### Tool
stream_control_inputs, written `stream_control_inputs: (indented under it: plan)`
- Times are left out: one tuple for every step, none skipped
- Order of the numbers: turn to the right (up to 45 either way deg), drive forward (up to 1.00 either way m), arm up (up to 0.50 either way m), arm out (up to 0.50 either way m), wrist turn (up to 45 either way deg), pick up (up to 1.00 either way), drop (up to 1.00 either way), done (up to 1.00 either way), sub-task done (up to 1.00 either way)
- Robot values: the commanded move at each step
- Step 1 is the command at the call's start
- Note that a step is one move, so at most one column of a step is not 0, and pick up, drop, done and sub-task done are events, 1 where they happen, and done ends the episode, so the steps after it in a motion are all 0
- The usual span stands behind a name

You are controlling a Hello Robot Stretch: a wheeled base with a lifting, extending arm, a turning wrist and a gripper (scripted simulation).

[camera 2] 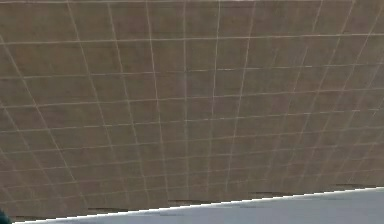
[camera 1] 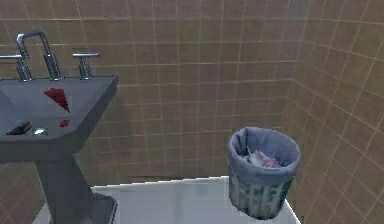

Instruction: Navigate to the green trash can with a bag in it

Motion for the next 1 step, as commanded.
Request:
stream_control_inputs:
  plan:
    - [6.0, 0.00, 0.00, 0.00, 0.0, 0.00, 0.00, 0.00, 0.00]
